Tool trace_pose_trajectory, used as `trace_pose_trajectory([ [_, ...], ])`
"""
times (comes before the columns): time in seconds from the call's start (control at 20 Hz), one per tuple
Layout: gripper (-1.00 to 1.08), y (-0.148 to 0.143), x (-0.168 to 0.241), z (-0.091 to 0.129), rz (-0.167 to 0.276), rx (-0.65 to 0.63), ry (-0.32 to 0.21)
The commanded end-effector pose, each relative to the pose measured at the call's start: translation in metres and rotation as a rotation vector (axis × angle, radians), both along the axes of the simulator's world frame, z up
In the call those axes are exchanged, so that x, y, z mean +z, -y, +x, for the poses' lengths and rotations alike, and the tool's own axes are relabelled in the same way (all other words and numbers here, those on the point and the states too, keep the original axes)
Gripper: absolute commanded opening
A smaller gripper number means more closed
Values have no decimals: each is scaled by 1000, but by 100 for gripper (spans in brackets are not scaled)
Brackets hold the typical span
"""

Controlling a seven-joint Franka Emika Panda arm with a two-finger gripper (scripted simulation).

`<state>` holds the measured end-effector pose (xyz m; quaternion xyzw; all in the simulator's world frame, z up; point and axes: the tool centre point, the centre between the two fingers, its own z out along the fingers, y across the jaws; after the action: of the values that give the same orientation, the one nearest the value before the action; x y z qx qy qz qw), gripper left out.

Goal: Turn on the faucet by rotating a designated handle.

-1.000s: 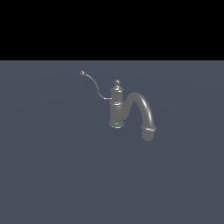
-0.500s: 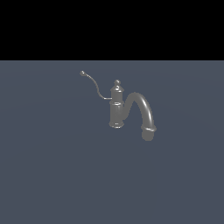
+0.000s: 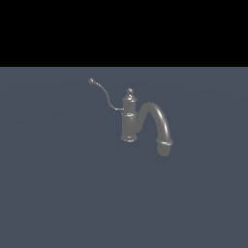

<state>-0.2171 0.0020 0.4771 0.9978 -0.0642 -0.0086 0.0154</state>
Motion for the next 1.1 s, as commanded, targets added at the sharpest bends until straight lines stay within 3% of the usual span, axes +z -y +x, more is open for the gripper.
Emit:
trace_pose_trajectory([
  [0.0, -100, -2, -3, 12, -5, -43, 2],
  [1.05, -100, -31, -61, 136, -30, -494, 29],
])
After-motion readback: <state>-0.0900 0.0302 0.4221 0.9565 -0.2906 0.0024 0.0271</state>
